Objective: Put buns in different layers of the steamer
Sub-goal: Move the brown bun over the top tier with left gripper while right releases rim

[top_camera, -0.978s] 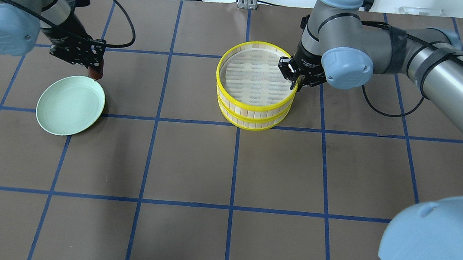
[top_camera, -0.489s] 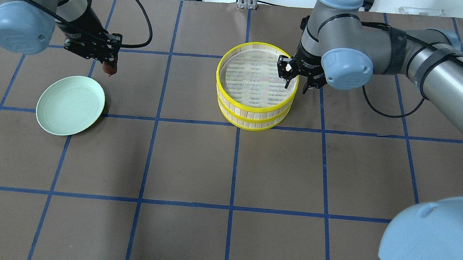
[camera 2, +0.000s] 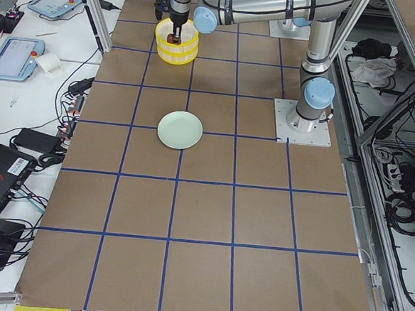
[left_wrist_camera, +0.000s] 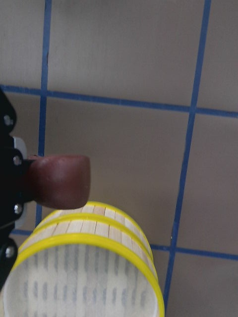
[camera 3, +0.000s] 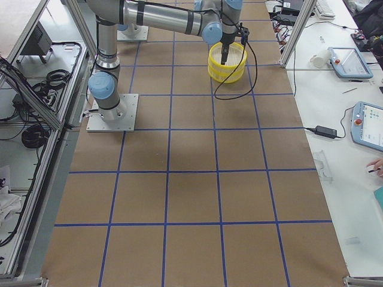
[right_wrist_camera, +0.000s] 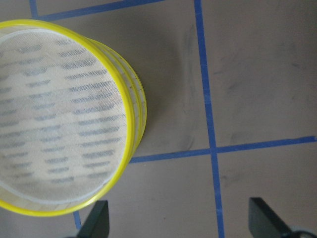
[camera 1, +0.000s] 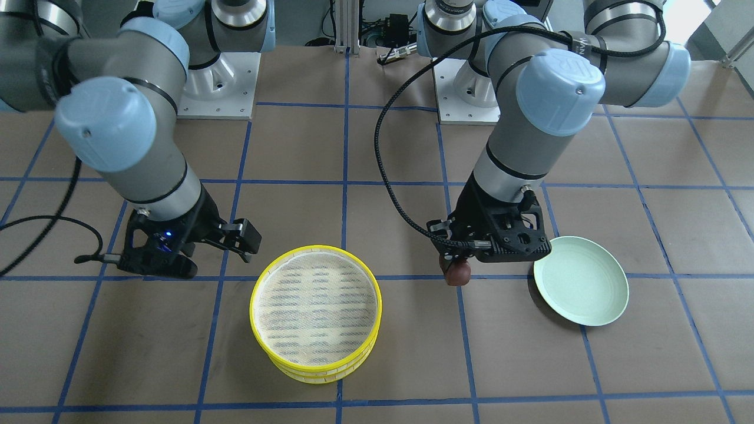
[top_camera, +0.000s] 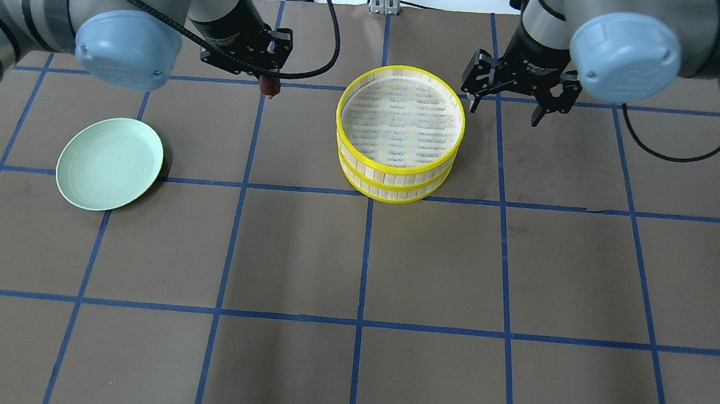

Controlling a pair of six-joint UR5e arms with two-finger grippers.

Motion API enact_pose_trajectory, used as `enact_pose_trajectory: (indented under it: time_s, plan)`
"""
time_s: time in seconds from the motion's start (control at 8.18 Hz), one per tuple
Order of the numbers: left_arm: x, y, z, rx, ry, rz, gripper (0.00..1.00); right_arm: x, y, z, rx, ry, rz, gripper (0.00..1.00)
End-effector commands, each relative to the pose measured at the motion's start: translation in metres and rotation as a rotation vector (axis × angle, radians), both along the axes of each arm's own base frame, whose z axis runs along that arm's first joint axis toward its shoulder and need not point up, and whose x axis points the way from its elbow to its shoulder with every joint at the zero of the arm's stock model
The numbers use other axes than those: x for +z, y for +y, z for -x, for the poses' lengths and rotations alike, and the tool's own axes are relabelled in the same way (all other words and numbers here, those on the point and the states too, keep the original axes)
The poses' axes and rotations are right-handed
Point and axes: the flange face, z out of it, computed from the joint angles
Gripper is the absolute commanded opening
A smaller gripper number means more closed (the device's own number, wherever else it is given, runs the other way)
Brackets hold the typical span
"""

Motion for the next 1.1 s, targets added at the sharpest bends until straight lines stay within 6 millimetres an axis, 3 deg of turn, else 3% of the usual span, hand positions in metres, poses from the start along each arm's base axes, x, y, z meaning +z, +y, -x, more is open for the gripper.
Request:
enact_pose_trajectory:
  time_s: [0.0,0.24,0.61,0.73,0.86,0.98]
  plan:
    - [-0.006,0.009,0.063,-0.044,0.147,0.012,0.0,0.084,0.046,0.032,0.042,0.011,0.022,1.0]
    - [-0.041,0.004,0.117,-0.105,0.182,0.064,0.0,0.099,0.055,0.036,0.046,0.048,0.025,1.0]
    - [-0.096,-0.002,0.157,-0.135,0.192,0.058,0.0,0.099,0.055,0.035,0.047,0.042,0.026,1.0]
    - [-0.098,-0.003,0.157,-0.136,0.19,0.06,0.12,0.099,0.055,0.035,0.047,0.04,0.026,1.0]
    - [-0.098,-0.004,0.157,-0.136,0.19,0.059,0.47,0.098,0.054,0.035,0.047,0.04,0.025,1.0]
    - [-0.097,-0.003,0.157,-0.124,0.192,0.059,0.91,0.098,0.054,0.035,0.047,0.04,0.025,1.0]
